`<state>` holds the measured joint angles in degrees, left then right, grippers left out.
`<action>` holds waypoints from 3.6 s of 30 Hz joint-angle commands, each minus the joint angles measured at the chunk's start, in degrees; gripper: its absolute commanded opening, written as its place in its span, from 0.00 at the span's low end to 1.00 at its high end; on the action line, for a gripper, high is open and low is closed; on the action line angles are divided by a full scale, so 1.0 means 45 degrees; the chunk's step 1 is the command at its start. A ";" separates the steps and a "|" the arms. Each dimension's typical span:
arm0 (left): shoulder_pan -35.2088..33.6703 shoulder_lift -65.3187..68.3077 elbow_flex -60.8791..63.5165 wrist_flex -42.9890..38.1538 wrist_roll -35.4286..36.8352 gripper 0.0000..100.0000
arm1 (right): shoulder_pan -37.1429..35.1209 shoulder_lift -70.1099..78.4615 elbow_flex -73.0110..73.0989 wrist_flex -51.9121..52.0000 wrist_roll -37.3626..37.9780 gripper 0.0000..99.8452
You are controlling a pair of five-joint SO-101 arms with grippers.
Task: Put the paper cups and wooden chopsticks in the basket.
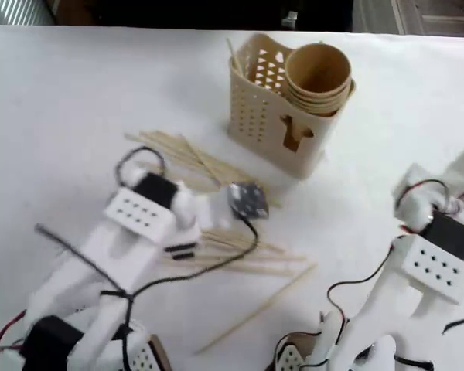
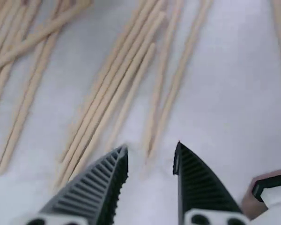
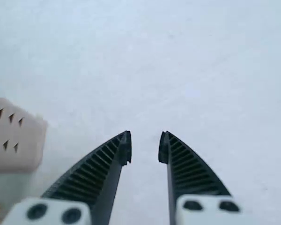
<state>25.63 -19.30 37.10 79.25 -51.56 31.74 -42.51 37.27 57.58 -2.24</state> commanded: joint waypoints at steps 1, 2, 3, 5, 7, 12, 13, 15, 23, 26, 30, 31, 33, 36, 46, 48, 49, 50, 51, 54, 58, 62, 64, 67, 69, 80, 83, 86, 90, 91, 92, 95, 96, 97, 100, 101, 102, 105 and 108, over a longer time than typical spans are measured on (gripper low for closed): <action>0.1182 0.1416 -0.0664 -0.0742 0.0313 0.18 | 0.0733 -0.0264 -0.0078 -0.0400 -0.0059 0.11; 0.1416 0.2002 -0.0723 -0.1055 0.0508 0.18 | 0.0850 -0.0264 -0.0078 -0.0400 -0.0059 0.11; 0.1651 0.2491 -0.0742 -0.1328 0.0645 0.18 | 0.0967 -0.0264 -0.0078 -0.0400 -0.0059 0.11; 0.2198 0.3389 -0.0918 -0.1641 0.0723 0.17 | 0.1201 -0.0264 -0.0078 -0.0400 -0.0059 0.11; 0.2647 0.4054 -0.1192 -0.1758 0.0723 0.17 | 0.1436 -0.0264 -0.0078 -0.0400 -0.0059 0.11; 0.2921 0.5343 -0.2188 -0.2208 0.1192 0.18 | 0.1768 -0.0264 -0.0078 -0.0400 -0.0039 0.11; 0.2921 0.5636 -0.2383 -0.2208 0.1172 0.18 | 0.1768 -0.0264 -0.0078 -0.0400 -0.0039 0.11; 0.2960 0.6242 -0.2735 -0.2208 0.1192 0.17 | 0.1768 -0.0264 -0.0078 -0.0400 -0.0039 0.11; 0.3018 0.7961 -0.4298 -0.1582 0.2344 0.17 | 0.1768 -0.0264 -0.0078 -0.0400 -0.0039 0.11; 0.3272 0.8430 -0.4806 -0.1211 0.2676 0.13 | 0.1768 -0.0264 -0.0078 -0.0400 -0.0039 0.11; 0.3780 0.8586 -0.4728 -0.1094 0.2794 0.02 | 0.1768 -0.0283 -0.0098 -0.0400 -0.0039 0.11; 0.3917 0.8547 -0.4532 -0.1094 0.2813 0.03 | 0.1768 -0.0283 -0.0098 -0.0400 -0.0039 0.11; 0.4073 0.8293 -0.4259 -0.1094 0.3028 0.02 | 0.1768 -0.0283 -0.0098 -0.0400 -0.0039 0.11; 0.4015 0.7336 -0.3985 -0.0879 0.3438 0.02 | 0.1768 -0.0283 -0.0098 -0.0400 -0.0039 0.11; 0.2960 0.2491 -0.4083 0.1836 0.3458 0.02 | 0.1768 -0.0283 -0.0098 -0.0400 -0.0039 0.11; 0.2276 0.1709 -0.4103 0.1993 0.3419 0.02 | 0.1768 -0.0283 -0.0098 -0.0400 -0.0039 0.11; 0.1885 0.1299 -0.4103 0.1973 0.3419 0.02 | 0.1768 -0.0283 -0.0098 -0.0400 -0.0039 0.11; 0.1534 0.0928 -0.4142 0.1954 0.3399 0.02 | 0.1768 -0.0283 -0.0098 -0.0400 -0.0039 0.11; 0.1201 0.0654 -0.4396 0.1973 0.3399 0.02 | 0.1768 -0.0283 -0.0098 -0.0400 -0.0039 0.11; 0.0205 -0.0049 -0.5665 0.1973 0.3477 0.02 | 0.1768 -0.0283 -0.0098 -0.0400 -0.0039 0.11; -0.0459 -0.0322 -0.8264 0.1856 0.3536 0.02 | 0.1768 -0.0283 -0.0098 -0.0400 -0.0059 0.11; -0.0498 -0.0283 -1.0276 0.0723 0.3556 0.02 | 0.1748 -0.0283 -0.0098 -0.0400 -0.0078 0.11; -0.0498 -0.0283 -1.0647 -0.0606 0.3556 0.02 | 0.1709 -0.0283 -0.0098 -0.0400 -0.0098 0.11; -0.0440 -0.0283 -1.0647 -0.3106 0.4239 0.02 | 0.1670 -0.0283 -0.0078 -0.0400 -0.0117 0.11; -0.0459 -0.0244 -1.0647 -0.4962 0.5197 0.02 | 0.1651 -0.0283 -0.0059 -0.0400 -0.0117 0.11; -0.0694 0.2823 -1.0764 -1.2855 0.9065 0.02 | 0.1651 -0.0283 -0.0020 -0.0400 -0.0156 0.11; -0.1006 0.3546 -1.0784 -1.4027 1.0061 0.02 | 0.1651 -0.0283 -0.0020 -0.0400 -0.0156 0.11; -0.1221 0.4190 -1.0784 -1.4379 1.0745 0.02 | 0.1651 -0.0283 -0.0020 -0.0381 -0.0137 0.11; -0.1260 0.5011 -1.0784 -1.4398 1.0882 0.02 | 0.1651 -0.0283 -0.0020 -0.0381 -0.0117 0.11; -0.1260 0.5245 -1.0784 -1.4398 1.0882 0.02 | 0.1651 -0.0283 -0.0020 -0.0381 -0.0117 0.11; -0.1260 0.5460 -1.0784 -1.4398 1.0882 0.02 | 0.1651 -0.0283 -0.0020 -0.0381 -0.0098 0.11; -0.1260 0.6125 -1.0764 -1.4320 1.0901 0.03 | 0.1651 -0.0283 -0.0020 -0.0381 -0.0078 0.11; -0.1280 0.6281 -1.0764 -1.4300 1.0901 0.04 | 0.1651 -0.0283 -0.0020 -0.0381 -0.0078 0.11; -0.1280 0.6398 -1.0706 -1.4242 1.0921 0.06 | 0.1651 -0.0283 -0.0020 -0.0381 -0.0078 0.11; -0.1299 0.6339 -1.0823 -1.2952 1.0921 0.14 | 0.1651 -0.0264 -0.0020 -0.0381 -0.0059 0.11; -0.1299 0.6183 -1.0979 -1.2405 1.0921 0.15 | 0.1651 -0.0264 -0.0020 -0.0381 -0.0059 0.11; -0.1299 0.6027 -1.1175 -1.1761 1.0921 0.16 | 0.1651 -0.0264 -0.0020 -0.0381 -0.0059 0.11; -0.1299 0.5656 -1.1819 -1.0256 1.0882 0.17 | 0.1651 -0.0264 -0.0020 -0.0361 -0.0059 0.11; -0.1631 0.5245 -1.2444 -0.9104 1.0842 0.17 | 0.1651 -0.0264 -0.0020 -0.0361 -0.0059 0.11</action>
<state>20.00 9.54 -13.98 34.15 -3.03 39.21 -42.51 37.63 56.88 -2.42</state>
